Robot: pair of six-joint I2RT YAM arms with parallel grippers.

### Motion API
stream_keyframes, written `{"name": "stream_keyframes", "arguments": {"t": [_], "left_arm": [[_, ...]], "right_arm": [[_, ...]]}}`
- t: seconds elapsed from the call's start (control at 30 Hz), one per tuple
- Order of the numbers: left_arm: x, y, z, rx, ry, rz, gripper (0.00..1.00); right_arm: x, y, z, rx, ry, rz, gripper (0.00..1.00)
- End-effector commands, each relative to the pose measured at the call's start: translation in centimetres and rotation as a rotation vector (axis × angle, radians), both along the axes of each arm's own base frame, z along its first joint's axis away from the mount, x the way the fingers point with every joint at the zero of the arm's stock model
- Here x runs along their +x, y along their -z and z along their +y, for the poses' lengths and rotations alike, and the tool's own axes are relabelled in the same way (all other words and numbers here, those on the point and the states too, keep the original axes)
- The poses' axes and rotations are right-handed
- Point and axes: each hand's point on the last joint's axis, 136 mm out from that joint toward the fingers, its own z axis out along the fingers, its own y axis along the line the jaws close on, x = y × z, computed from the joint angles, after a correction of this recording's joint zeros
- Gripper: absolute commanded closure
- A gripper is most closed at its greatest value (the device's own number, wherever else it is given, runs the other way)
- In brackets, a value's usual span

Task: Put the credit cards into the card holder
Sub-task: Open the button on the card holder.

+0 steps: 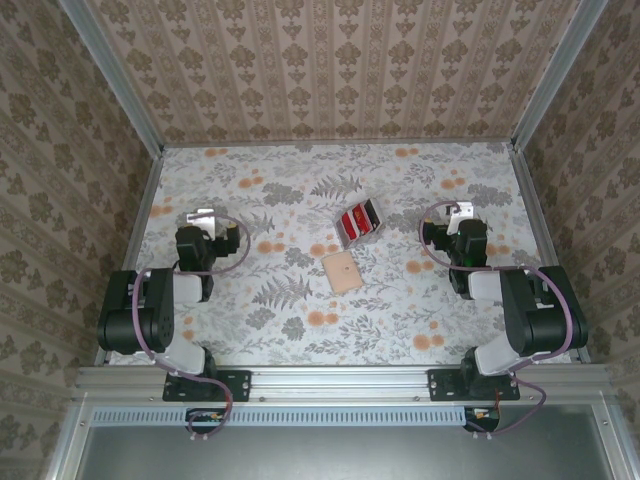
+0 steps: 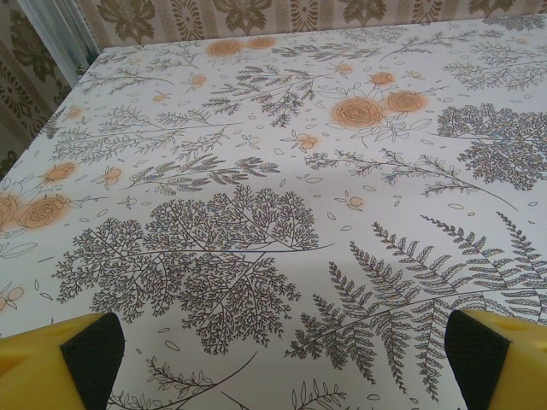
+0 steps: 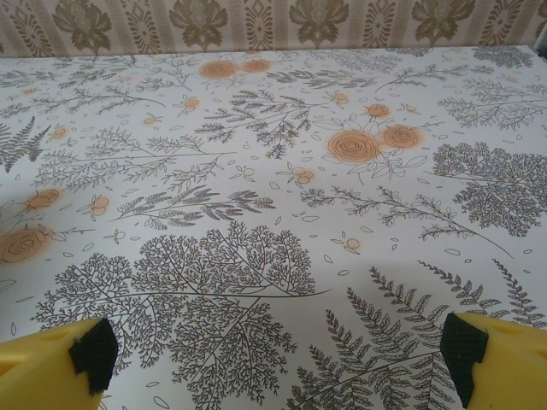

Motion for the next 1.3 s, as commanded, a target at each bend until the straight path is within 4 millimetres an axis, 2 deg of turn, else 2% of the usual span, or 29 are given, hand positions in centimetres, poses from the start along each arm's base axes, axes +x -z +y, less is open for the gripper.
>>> {"name": "stream_keyframes", "arguments": {"t": [0.0, 0.17, 0.33, 0.47, 0.6, 0.8, 1.0, 1.1, 1.27], "left_arm": [[0.4, -0.6, -0.1, 0.024, 0.017, -0.014, 0.00], [0.4, -1.2, -0.6, 0.049, 0.026, -0.017, 0.00], [0.4, -2.7, -0.2, 0.070, -0.022, 0.024, 0.00], [-0.1, -4.6, 0.7, 0.005, -0.132, 0.139, 0.00], [-0.5, -5.8, 1.0, -0.020, -0.162, 0.234, 0.00], [-1.2, -6.4, -1.0, -0.101, -0.064, 0.215, 0.00], [-3.0, -7.1, -4.1, -0.283, 0.015, 0.267, 0.00], [-4.2, -7.0, -6.6, -0.332, 0.087, 0.345, 0.00], [-6.9, -5.6, -12.3, -0.318, 0.234, 0.486, 0.00]], "right_arm": [[0.1, -0.3, 0.2, 0.001, -0.002, -0.019, 0.00], [-0.1, -1.2, 0.9, -0.022, -0.024, -0.025, 0.00], [-1.5, -5.3, 0.4, 0.006, 0.020, -0.021, 0.00], [-3.4, -7.9, 0.7, 0.107, 0.038, 0.025, 0.00], [-4.3, -8.4, 0.9, 0.268, 0.093, 0.046, 0.00], [-3.4, -8.2, 4.3, 0.384, -0.044, 0.161, 0.00], [-4.1, -7.1, 7.9, 0.436, -0.133, 0.280, 0.00], [-4.9, -6.0, 9.5, 0.412, -0.165, 0.342, 0.00], [-5.4, -4.1, 12.2, 0.382, -0.226, 0.446, 0.00]]}}
